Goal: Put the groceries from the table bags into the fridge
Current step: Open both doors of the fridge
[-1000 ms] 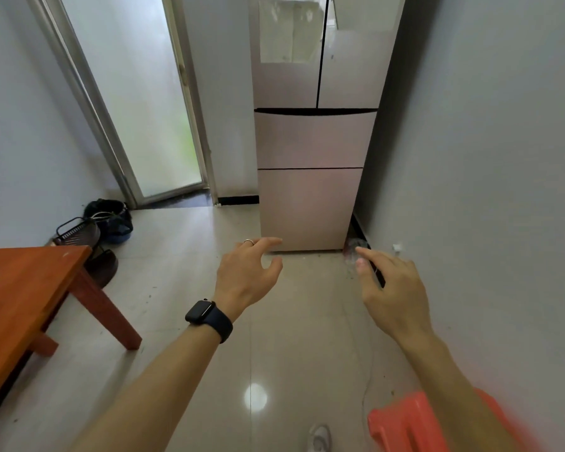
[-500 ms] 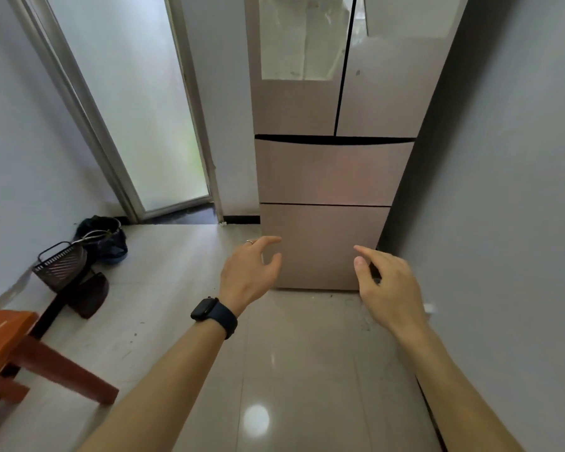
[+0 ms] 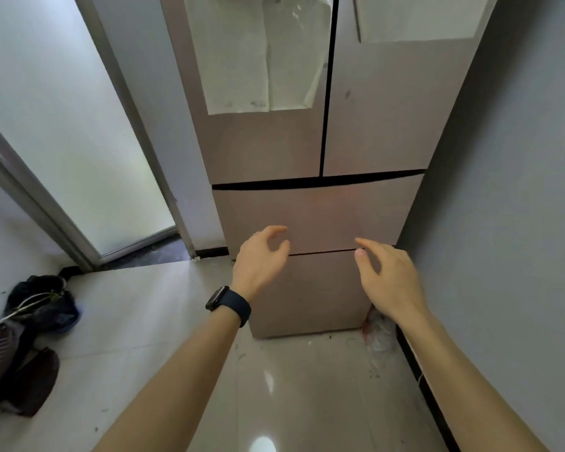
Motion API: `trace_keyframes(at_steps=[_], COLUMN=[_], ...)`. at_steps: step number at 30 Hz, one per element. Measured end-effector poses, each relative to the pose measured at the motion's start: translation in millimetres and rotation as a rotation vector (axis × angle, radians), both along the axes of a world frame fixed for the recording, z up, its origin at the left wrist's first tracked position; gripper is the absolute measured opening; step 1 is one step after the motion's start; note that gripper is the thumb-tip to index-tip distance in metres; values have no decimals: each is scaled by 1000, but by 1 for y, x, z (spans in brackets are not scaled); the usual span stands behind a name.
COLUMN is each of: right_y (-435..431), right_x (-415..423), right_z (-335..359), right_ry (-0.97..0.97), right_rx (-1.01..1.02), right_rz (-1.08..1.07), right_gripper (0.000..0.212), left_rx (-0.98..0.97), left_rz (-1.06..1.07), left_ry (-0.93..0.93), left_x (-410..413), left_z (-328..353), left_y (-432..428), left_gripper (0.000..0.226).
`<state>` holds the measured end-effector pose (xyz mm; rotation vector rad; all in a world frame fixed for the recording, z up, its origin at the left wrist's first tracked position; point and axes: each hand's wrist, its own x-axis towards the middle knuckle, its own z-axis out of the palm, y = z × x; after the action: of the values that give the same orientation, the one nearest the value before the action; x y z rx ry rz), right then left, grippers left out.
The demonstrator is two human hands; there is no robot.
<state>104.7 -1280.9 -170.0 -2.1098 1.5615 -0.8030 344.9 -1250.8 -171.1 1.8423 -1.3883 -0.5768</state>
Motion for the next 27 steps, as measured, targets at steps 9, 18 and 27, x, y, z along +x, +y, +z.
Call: trace_keyframes(at_steps=[9, 18, 27], right_y=[-162, -292, -321], right_x=[59, 95, 93], right_z=[-15, -25, -33], right_ry=[-947, -1476, -1714], right_rx=[581, 837, 892], right_rz=[-183, -281, -304], right_gripper=[25, 79, 95], left_rx=[87, -91, -297], left_rz=[223, 478, 508], left_ry=[1085, 1678, 1776], left_x=[9, -6, -7], left_z=[-6, -25, -28], left_y=[-165, -258, -290], left_gripper=[26, 70, 96])
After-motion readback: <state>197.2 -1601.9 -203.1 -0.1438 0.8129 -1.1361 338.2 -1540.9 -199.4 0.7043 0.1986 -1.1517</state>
